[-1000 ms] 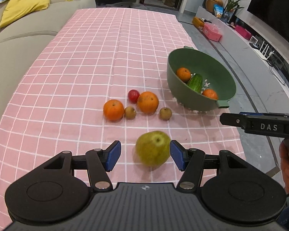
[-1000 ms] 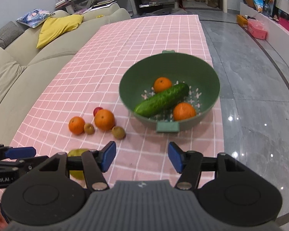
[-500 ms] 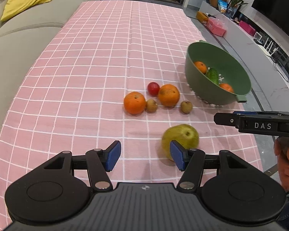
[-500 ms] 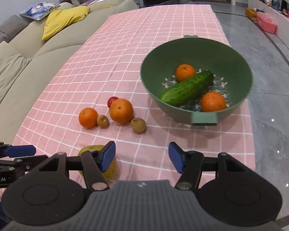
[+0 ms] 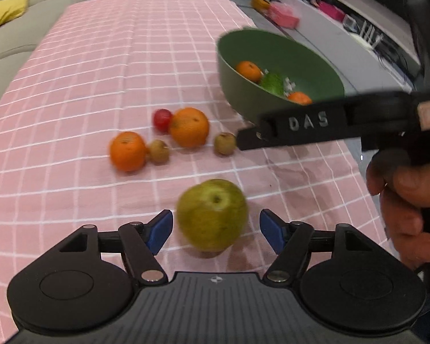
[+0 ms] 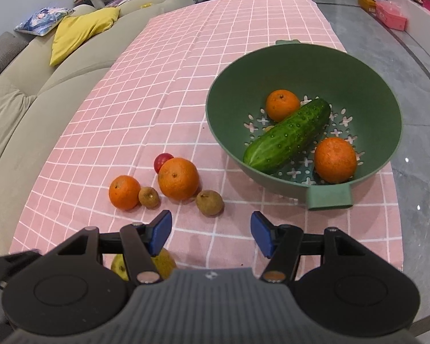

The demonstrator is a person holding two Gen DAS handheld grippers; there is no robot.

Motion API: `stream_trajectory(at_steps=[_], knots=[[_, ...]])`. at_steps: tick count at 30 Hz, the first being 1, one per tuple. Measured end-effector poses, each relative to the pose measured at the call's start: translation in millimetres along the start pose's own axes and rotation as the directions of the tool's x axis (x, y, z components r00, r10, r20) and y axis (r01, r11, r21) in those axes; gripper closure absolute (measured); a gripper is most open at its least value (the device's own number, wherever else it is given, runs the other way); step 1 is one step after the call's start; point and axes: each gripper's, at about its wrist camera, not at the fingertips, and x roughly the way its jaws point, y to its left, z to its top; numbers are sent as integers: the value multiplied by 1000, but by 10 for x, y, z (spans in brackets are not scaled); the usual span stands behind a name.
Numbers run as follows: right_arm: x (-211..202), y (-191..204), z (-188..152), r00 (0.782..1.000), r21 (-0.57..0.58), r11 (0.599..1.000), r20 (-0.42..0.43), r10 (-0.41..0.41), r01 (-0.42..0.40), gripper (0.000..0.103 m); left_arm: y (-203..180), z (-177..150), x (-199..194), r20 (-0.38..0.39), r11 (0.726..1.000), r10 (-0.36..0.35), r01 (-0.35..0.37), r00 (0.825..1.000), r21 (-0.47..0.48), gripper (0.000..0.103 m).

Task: Organize fruits
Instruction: 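Grasp the green pear with the left tool while the right tool moves toward a kiwi, then lift the pear with the left tool while the right tool grasps a brown kiwi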

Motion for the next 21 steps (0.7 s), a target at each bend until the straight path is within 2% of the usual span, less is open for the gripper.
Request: stream_trajectory(at_steps=[1,5,8,14,21], knots=[[6,-3,2,1000,0,1000,-3,2,-2,45,-25,9,41,-5,1000,15,-15,1000,4,18],[40,-22,-8,1000,-2,1000,-18,5,-5,45,-18,28,165,-16,999,29,-30,999,-22,17],[80,-32,-15,1000,-6,1000,-31,4,-4,45,26,33,269,-50,999,25,-27,998,-41,24],[146,-27,-12,999,-8,1000,-40,2,-2,45,132,7,337,-58,995,-30,24,998,-102,28],[227,16,8,999,-16,1000,-46,-3,2,45,238,-34,282,-53,989,-61,53,997,-139,29]])
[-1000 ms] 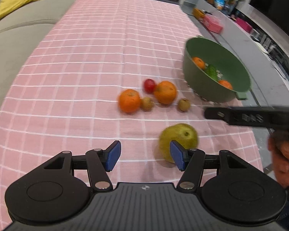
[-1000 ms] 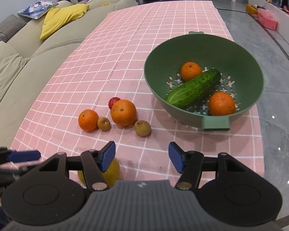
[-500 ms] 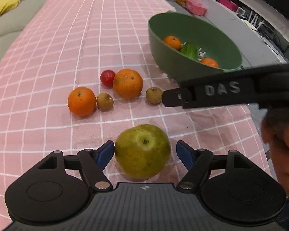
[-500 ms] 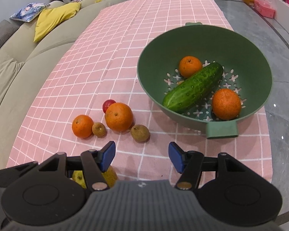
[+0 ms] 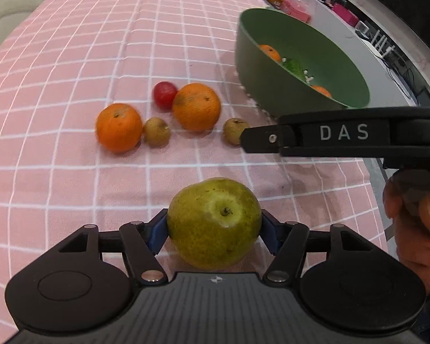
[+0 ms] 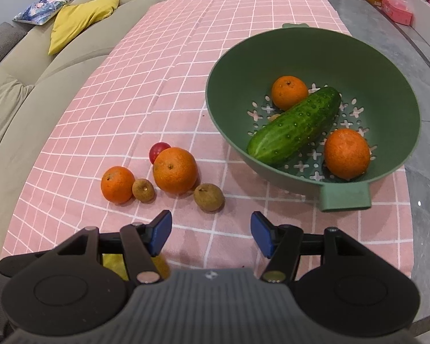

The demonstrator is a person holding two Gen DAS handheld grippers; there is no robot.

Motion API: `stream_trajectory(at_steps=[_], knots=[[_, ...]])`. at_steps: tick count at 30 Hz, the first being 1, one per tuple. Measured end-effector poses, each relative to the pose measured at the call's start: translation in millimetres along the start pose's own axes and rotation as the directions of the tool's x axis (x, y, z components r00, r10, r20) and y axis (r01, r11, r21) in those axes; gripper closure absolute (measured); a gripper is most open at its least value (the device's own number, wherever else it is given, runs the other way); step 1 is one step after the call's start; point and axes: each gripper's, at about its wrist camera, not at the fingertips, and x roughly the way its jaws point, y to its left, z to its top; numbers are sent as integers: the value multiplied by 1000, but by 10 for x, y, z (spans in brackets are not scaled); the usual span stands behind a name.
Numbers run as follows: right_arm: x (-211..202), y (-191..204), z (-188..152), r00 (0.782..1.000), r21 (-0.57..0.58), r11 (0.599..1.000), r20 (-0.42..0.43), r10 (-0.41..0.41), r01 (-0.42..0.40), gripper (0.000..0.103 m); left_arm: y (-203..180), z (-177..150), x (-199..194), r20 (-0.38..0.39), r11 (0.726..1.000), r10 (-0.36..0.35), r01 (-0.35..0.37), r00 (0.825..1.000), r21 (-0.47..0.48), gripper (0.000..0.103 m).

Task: Organize fruits
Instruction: 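Lift the pear with the left tool while the right tool grasps a brown kiwi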

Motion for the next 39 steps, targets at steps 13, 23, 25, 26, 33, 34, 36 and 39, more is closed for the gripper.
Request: stream_trajectory(at_steps=[13,23,25,26,33,34,36,39], knots=[[271,156,-1,999,-107,994,37,-32,36,56,737,-236,-467,50,991,43,-36,998,-132,29],[398,236,3,996,-186,979,57,-76,85,80,777,-212,-445,63,992,29,-22,998,-121,29],[401,228,16,996,-185,979,52,-73,81,80,783,-215,-432,60,992,27,-20,998,-124,29],[400,225,19,996,-186,979,50,-72,80,80,791,-222,-433,58,992,28,-20,998,-125,29],[314,251,32,998,-191,980,48,-51,60,80,760,-183,-485,67,993,32,-24,997,-119,29],[291,249,41,998,-191,980,50,-43,52,80,744,-172,-500,69,993,33,-25,997,-115,29],[233,266,50,998,-195,980,56,-30,40,80,702,-150,-525,74,994,36,-28,997,-105,29],[150,276,60,998,-198,980,62,-15,27,80,633,-109,-549,74,996,37,-31,997,-89,29]])
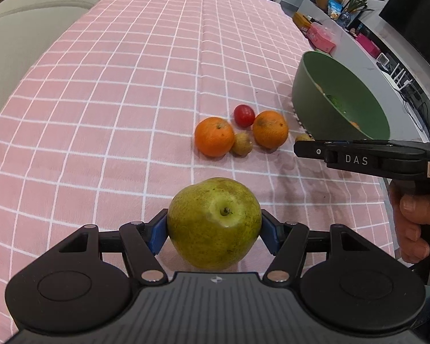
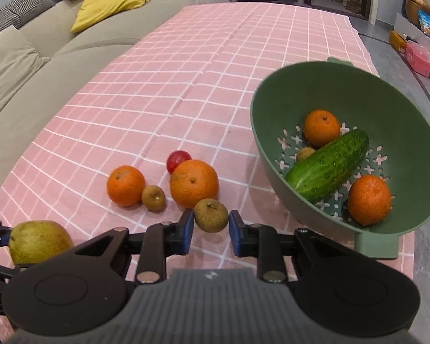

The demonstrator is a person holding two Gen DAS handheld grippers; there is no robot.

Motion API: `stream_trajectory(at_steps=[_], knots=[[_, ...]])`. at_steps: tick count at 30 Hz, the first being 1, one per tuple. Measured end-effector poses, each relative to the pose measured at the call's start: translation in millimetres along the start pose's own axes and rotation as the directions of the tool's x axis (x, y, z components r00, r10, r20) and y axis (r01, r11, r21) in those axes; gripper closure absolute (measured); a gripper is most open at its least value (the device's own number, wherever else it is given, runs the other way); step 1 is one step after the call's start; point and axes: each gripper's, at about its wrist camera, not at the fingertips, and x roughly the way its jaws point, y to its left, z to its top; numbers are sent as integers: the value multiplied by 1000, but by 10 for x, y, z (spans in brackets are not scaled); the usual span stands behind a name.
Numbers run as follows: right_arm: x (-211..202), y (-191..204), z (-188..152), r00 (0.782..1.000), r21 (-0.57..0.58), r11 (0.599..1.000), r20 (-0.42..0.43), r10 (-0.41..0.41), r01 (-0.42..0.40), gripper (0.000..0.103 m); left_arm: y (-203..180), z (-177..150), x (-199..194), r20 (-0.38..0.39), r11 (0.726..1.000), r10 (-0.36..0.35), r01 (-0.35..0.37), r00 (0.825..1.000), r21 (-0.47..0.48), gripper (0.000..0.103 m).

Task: Organize fruits
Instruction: 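Lift the pear with the left tool while the right tool grasps a brown kiwi, then carry the pear in the left tool and kiwi in the right tool over the colander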

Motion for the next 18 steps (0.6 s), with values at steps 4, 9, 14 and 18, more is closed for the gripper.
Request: stream_trajectory(at_steps=[4,9,14,18], knots=[[-127,-15,13,1000,5,1000,13,13,-13,80,-127,97,-27,1,999,-3,3,1000,45,29],[-319,-87,43,998,30,999,47,29,-30,80,-296,249,-84,15,996,-1,0,1000,92,29],[-539,-168,139,994,54,997,95,45,-51,80,-540,467,-116,31,989,-6,1,999,146,29],[-720,-289,261,989,53,997,145,42,-50,80,-758,673,-66,37,982,-26,19,999,189,29]])
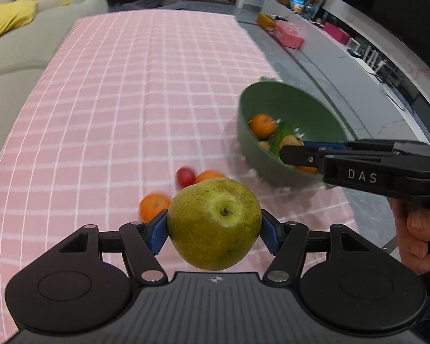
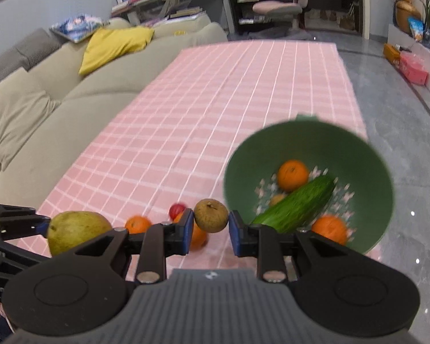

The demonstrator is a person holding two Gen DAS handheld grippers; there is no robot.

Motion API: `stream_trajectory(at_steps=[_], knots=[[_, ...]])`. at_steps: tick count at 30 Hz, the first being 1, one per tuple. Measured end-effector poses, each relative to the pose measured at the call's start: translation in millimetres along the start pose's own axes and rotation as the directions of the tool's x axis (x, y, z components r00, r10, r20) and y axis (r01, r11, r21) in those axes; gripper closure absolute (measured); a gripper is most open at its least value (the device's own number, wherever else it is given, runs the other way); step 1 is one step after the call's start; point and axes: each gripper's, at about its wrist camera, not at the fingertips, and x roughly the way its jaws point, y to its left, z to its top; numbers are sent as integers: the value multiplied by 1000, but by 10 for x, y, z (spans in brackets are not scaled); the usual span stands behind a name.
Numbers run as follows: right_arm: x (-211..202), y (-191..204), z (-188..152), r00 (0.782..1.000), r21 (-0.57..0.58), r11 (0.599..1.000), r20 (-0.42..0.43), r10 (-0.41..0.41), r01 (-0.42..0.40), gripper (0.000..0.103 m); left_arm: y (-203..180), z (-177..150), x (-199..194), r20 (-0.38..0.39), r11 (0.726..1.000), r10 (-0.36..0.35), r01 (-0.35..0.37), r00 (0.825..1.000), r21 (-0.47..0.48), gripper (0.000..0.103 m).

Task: Organize fruits
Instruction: 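Carry the pear in the left tool and kiwi in the right tool over the colander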

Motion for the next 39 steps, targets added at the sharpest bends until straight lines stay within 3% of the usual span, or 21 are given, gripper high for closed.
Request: stream_trajectory(at_steps=[8,20,28,39], knots=[[-204,-465,224,996,86,995,65,-54,48,80,-411,421,246,13,993,-6,4,1000,114,29],[-221,-980,356,993,178,980,65,-103,90,80,-893,752,727,-10,970,-24,25,1000,243,29],[-19,-1105,388,994,205,973,25,-111,103,80,-946,854,1026,-44,938,23,-6,999,346,29],[436,-1193,391,994,226,968,-47,-102,110,80,-904,963,1432,-129,918,78,-21,989,396,28]])
